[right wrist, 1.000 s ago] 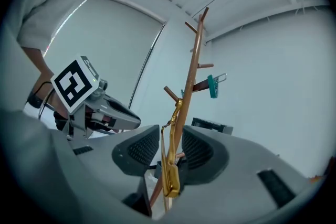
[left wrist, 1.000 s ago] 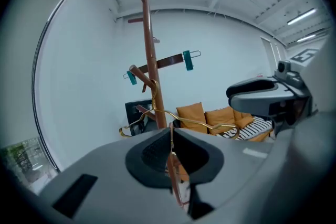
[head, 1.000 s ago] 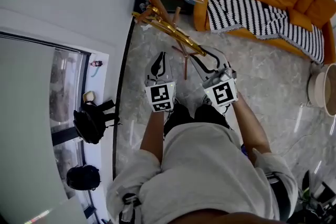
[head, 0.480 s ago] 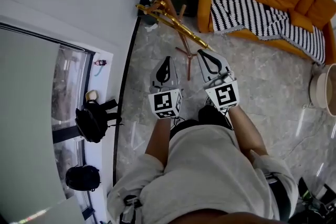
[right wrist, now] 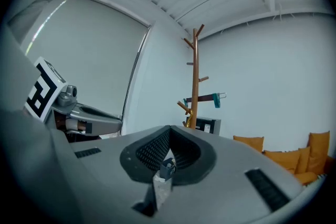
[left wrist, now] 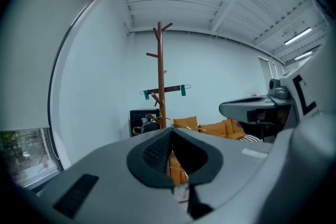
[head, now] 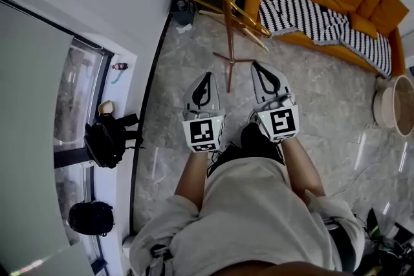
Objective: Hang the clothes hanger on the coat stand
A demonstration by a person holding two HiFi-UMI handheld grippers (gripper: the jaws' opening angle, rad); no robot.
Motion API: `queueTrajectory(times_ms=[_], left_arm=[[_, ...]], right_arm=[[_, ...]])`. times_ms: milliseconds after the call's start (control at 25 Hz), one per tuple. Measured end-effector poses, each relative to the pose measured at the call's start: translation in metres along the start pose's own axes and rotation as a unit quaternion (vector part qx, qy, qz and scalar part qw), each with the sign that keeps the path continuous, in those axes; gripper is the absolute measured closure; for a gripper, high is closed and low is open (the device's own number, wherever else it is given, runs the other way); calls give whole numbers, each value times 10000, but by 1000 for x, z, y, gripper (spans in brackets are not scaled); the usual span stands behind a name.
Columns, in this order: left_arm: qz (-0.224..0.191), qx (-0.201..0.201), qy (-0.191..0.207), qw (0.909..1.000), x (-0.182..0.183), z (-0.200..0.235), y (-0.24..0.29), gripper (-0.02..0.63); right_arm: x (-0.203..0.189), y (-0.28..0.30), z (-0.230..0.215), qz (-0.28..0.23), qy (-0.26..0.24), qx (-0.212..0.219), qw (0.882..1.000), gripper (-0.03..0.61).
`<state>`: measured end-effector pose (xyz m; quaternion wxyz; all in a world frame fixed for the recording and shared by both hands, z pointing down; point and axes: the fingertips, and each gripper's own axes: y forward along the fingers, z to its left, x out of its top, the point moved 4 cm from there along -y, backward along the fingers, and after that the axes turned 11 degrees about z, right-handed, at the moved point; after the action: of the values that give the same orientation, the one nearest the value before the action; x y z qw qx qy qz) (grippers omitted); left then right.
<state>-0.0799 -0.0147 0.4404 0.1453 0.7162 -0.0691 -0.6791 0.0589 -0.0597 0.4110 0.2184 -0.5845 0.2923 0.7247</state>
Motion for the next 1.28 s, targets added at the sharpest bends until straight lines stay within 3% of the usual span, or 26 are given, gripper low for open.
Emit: queueTrajectory(times_ms=[240,360,760,1280], left_arm=[[-463,-91,219,9986,14,-14,-51,604],[-696,-220,60,9973,20,-26,-70,604],[-574,-194,113,9981,29,-36,-82,604],[-888,-195,112,9958,50,-55,-79,604]], right_arm=[[28,-62,21,-185,-28,-377,9991,575],[36,-84,24,-222,-13,-560,9982,575],[51,-103,17,-277,-134,-551,9980,575],[59,-113,7,-359,-274,-500,9977,575]])
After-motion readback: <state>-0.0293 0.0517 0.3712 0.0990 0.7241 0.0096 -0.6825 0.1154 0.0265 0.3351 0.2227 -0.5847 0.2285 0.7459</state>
